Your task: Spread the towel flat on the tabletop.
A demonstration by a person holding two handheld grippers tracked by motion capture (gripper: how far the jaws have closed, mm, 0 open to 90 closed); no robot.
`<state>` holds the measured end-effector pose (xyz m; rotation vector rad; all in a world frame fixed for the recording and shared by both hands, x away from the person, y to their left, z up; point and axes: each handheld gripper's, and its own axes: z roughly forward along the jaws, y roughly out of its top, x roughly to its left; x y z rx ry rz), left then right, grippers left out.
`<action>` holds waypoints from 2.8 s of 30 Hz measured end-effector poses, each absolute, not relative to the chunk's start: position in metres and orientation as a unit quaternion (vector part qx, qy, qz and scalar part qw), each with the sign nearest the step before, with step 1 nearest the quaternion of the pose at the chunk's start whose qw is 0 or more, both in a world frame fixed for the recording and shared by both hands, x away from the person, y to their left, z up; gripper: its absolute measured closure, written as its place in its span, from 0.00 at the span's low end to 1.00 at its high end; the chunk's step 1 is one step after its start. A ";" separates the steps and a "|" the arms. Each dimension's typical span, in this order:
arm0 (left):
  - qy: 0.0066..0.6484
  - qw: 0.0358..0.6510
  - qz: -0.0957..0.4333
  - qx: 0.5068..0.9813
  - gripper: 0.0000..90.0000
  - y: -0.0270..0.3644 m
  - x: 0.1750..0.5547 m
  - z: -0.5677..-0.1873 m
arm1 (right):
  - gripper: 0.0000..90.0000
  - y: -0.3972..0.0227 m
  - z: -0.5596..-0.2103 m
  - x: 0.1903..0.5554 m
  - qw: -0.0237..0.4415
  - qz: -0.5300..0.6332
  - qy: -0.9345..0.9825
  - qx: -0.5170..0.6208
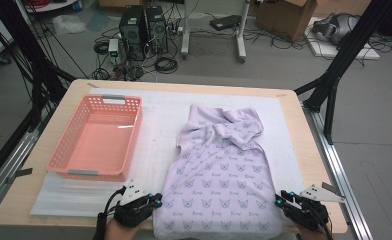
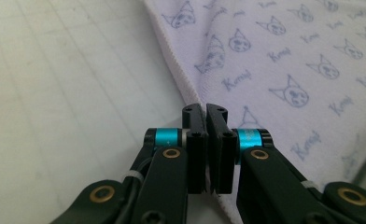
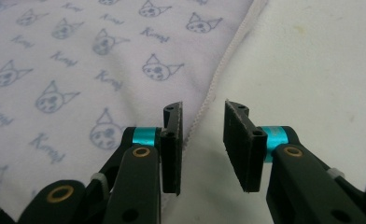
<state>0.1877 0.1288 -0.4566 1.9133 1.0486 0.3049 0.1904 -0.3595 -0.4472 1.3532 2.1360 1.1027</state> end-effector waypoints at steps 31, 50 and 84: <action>0.433 0.448 0.178 0.762 0.68 0.120 0.212 -0.460 | 0.77 -0.362 -0.443 0.167 0.192 0.376 0.779 0.463; 0.430 0.456 0.147 0.765 0.83 0.148 0.169 -0.457 | 0.89 -0.342 -0.450 0.201 0.184 0.380 0.782 0.459; 0.449 0.417 0.168 0.772 0.97 0.117 0.216 -0.452 | 0.81 -0.368 -0.442 0.172 0.201 0.378 0.770 0.474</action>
